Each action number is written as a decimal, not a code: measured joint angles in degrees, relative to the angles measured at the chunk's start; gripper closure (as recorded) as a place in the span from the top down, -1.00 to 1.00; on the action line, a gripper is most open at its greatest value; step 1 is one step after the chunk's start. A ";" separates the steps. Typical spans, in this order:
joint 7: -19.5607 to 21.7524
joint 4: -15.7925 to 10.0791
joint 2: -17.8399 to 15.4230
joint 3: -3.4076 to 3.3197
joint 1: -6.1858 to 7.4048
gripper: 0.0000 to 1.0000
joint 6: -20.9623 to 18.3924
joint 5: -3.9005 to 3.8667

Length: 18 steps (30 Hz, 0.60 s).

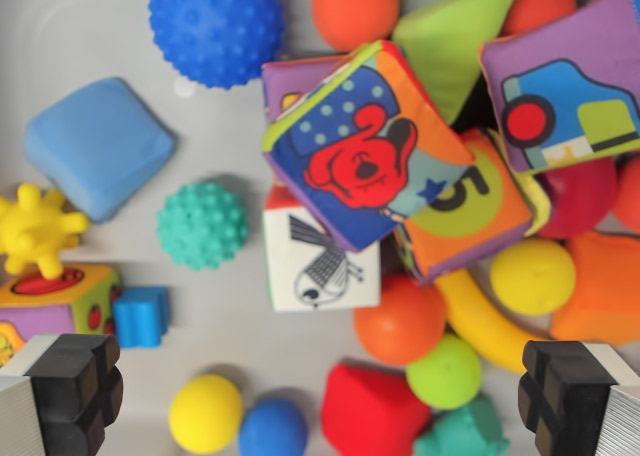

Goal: Pick an object from the bin

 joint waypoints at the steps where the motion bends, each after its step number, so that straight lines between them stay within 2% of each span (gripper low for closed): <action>1: 0.00 0.00 0.00 0.00 0.00 1.00 0.00 0.00; 18: 0.39 0.00 0.05 -0.09 -0.02 1.00 0.00 0.00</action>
